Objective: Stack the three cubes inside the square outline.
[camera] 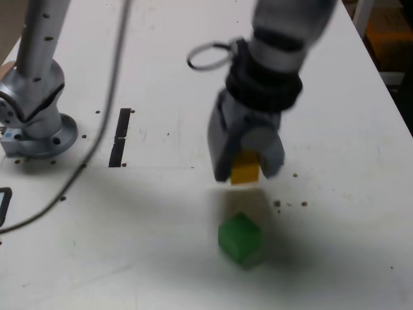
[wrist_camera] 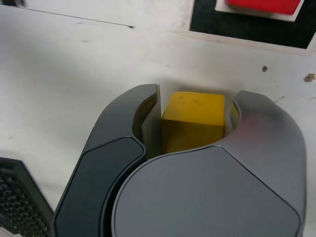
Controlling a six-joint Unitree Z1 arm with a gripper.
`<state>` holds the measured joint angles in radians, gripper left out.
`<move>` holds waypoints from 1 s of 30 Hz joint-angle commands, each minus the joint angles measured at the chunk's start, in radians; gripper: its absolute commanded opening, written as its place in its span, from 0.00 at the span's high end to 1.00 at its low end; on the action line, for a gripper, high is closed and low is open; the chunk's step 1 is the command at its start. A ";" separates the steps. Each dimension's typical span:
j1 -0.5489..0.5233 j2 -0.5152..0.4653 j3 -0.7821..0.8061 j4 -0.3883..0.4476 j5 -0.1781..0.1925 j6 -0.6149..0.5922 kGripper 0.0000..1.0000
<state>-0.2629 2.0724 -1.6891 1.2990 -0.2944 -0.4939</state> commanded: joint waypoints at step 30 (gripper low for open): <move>0.224 -0.011 -0.031 0.066 0.072 0.355 0.76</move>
<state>-0.0431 2.0553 -1.7135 1.3647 -0.2222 -0.1441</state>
